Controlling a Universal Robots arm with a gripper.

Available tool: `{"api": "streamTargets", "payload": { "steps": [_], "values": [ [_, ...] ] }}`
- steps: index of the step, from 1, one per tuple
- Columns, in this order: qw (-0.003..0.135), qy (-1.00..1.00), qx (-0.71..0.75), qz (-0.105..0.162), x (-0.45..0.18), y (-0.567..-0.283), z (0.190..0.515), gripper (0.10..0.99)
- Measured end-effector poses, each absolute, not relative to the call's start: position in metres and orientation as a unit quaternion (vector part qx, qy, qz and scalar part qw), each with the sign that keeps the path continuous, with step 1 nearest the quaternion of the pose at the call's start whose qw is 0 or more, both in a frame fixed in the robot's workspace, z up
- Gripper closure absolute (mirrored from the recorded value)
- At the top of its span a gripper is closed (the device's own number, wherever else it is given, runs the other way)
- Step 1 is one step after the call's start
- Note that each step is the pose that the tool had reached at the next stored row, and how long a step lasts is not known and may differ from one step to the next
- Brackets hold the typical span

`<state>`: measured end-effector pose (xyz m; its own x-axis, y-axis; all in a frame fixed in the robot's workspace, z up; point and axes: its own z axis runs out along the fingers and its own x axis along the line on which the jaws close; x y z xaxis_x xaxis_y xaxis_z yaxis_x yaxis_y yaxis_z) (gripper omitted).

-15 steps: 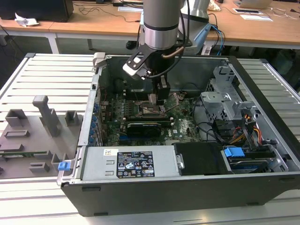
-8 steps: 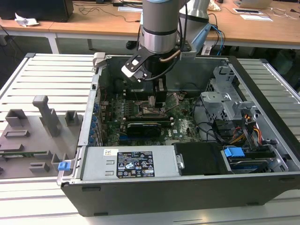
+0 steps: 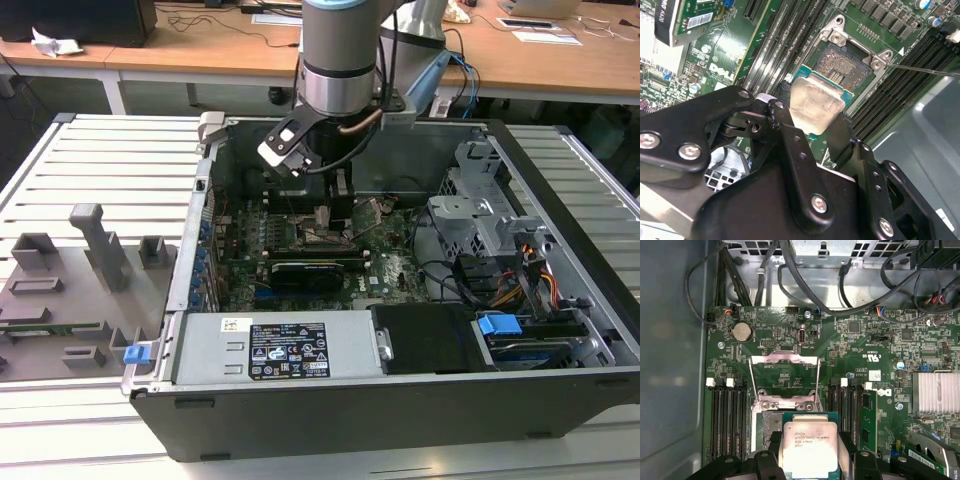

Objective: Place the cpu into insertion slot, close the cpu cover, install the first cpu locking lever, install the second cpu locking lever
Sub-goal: 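Place the cpu into insertion slot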

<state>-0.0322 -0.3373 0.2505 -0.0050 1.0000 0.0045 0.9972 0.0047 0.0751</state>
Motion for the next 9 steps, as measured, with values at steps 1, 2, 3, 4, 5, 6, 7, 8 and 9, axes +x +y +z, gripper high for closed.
{"api": "streamTargets", "payload": {
  "steps": [1,2,3,4,5,6,7,8,9],
  "values": [
    [0.025,0.708,0.705,0.028,-0.0325,-0.3372,0.2501,0.561],
    [0.025,0.708,0.705,0.028,-0.0328,-0.3372,0.2499,0.561],
    [0.025,0.708,0.705,0.028,-0.033,-0.3371,0.2496,0.561],
    [0.025,0.708,0.705,0.028,-0.0329,-0.3369,0.2493,0.561],
    [0.025,0.708,0.705,0.028,-0.0332,-0.3362,0.2487,0.561],
    [0.025,0.709,0.705,0.028,-0.0339,-0.3352,0.2481,0.561],
    [0.025,0.709,0.705,0.028,-0.0343,-0.3344,0.2476,0.561],
    [0.025,0.709,0.705,0.028,-0.0349,-0.3335,0.2469,0.561],
    [0.025,0.709,0.705,0.028,-0.0355,-0.3316,0.2457,0.561]
  ]
}}
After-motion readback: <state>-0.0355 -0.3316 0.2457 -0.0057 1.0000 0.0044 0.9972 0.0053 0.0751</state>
